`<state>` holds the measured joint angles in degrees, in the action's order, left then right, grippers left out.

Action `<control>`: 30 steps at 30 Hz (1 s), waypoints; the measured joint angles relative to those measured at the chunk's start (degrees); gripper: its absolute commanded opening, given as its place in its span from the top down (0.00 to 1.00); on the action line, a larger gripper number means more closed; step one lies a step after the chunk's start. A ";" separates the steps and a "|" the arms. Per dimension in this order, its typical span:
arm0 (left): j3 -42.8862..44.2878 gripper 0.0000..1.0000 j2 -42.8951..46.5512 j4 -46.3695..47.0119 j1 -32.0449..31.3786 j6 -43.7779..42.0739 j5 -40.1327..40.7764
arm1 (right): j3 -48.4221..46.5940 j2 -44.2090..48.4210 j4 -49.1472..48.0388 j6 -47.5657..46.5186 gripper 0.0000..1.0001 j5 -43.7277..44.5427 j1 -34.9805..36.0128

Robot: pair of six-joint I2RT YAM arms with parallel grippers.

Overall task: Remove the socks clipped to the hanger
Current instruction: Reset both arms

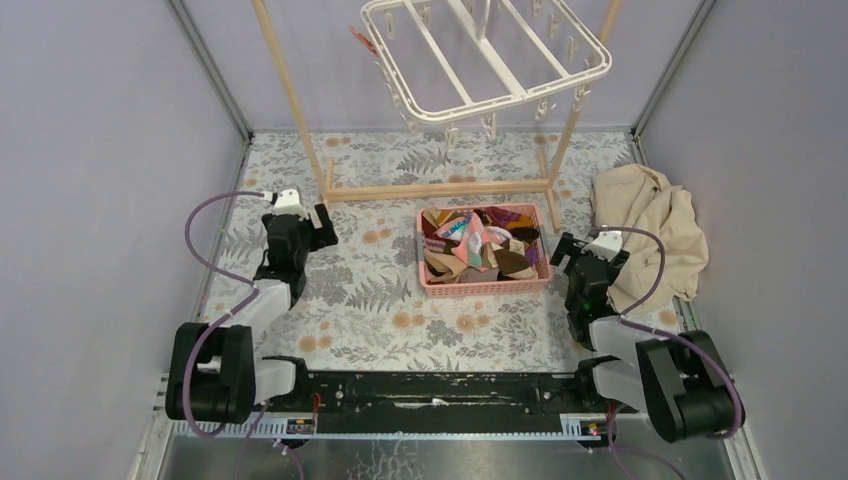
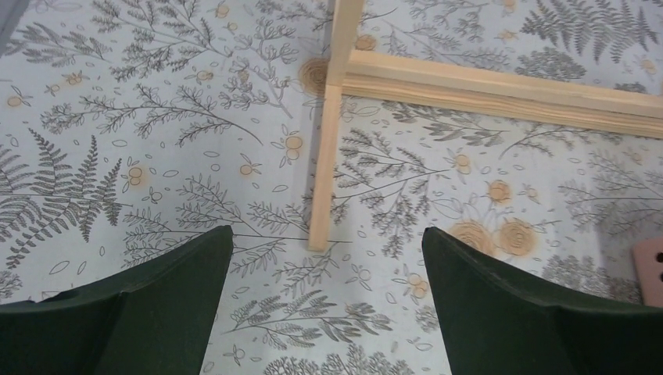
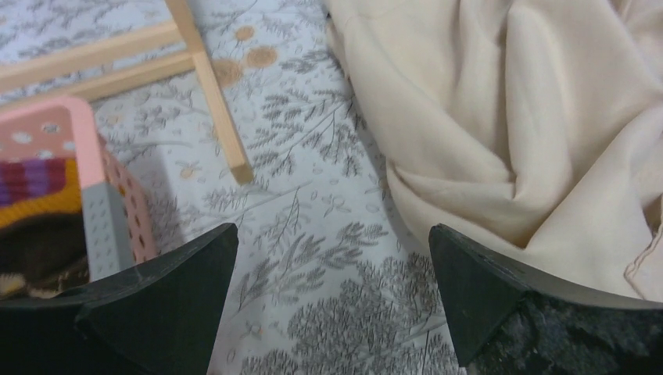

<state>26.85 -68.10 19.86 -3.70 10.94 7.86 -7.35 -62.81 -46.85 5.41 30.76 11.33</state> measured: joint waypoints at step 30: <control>-7.93 0.01 -16.37 33.90 9.88 -1.70 -18.69 | -2.03 -26.93 -28.28 -6.67 0.00 -8.02 -3.21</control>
<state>18.92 -84.47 53.76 6.17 9.23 -10.83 -9.39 -89.73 -75.13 -1.26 22.74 8.12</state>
